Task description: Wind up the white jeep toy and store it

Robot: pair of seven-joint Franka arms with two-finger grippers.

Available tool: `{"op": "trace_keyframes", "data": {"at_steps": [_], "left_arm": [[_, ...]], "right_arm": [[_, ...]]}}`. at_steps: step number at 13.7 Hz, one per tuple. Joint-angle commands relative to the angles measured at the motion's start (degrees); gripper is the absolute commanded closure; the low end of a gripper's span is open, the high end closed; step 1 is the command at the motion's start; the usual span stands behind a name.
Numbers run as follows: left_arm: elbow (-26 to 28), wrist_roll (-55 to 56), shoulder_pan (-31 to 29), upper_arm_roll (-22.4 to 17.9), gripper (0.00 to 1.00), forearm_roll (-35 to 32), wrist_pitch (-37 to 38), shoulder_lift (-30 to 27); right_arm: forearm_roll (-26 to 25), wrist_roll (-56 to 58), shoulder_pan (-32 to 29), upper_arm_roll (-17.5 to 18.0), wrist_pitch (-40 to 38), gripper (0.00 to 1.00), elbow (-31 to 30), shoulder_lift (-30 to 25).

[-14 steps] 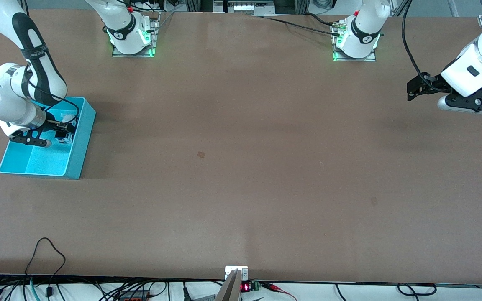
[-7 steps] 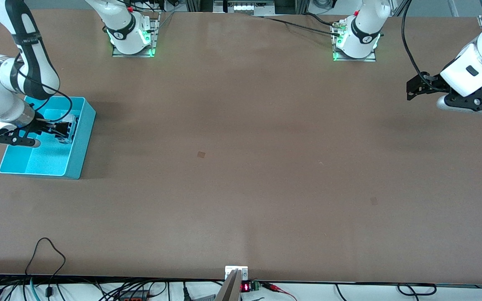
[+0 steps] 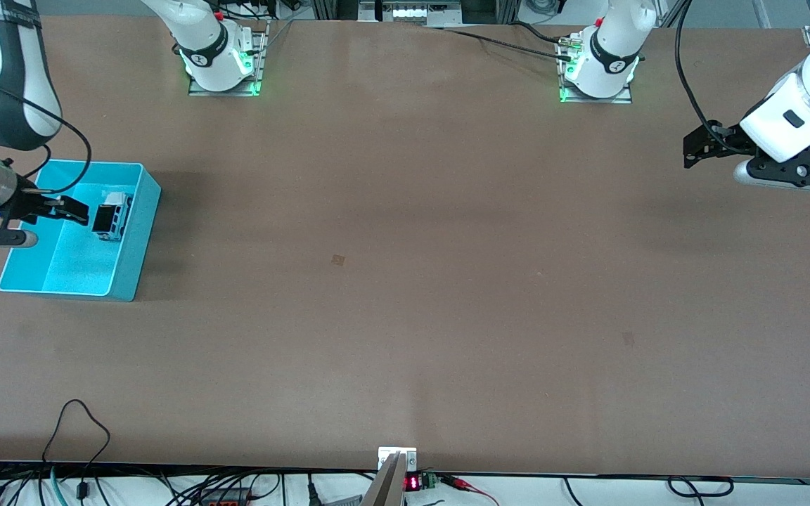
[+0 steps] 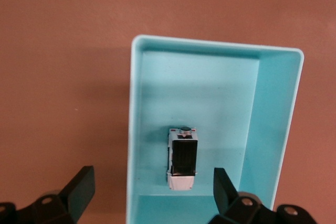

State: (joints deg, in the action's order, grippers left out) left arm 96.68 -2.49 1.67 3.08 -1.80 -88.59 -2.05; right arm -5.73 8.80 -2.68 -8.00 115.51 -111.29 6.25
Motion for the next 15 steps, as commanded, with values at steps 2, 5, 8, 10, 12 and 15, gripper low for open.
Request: {"op": "trace_keyframes", "data": {"at_steps": [2, 5, 8, 10, 12, 15], "left_arm": [[-0.88, 0.64, 0.09, 0.08, 0.00, -0.66, 1.23, -0.50], [-0.88, 0.73, 0.09, 0.08, 0.00, -0.58, 1.23, -0.50], [-0.88, 0.73, -0.18, 0.08, 0.00, -0.31, 1.05, -0.50], [-0.88, 0.82, -0.18, 0.08, 0.00, 0.56, 0.79, -0.41], [-0.80, 0.82, -0.35, 0.08, 0.00, 1.09, 0.70, -0.41], [-0.80, 0.82, -0.35, 0.08, 0.00, 1.01, 0.70, -0.41]], "right_arm": [[2.39, 0.25, 1.89, -0.09, -5.72, 0.00, 7.30, 0.00], [2.57, 0.78, 4.08, -0.17, -8.53, 0.00, 11.09, -1.85], [2.65, 0.25, 4.97, -0.17, -11.70, 0.00, 11.45, -3.52], [2.65, -0.28, 5.58, -0.09, -14.08, 0.00, 11.63, -4.40], [3.70, -0.36, 7.07, -0.17, -14.18, 0.00, 11.63, -5.63], [5.55, -3.43, 4.64, 5.33, -15.67, 0.00, 11.63, -7.22]]}}
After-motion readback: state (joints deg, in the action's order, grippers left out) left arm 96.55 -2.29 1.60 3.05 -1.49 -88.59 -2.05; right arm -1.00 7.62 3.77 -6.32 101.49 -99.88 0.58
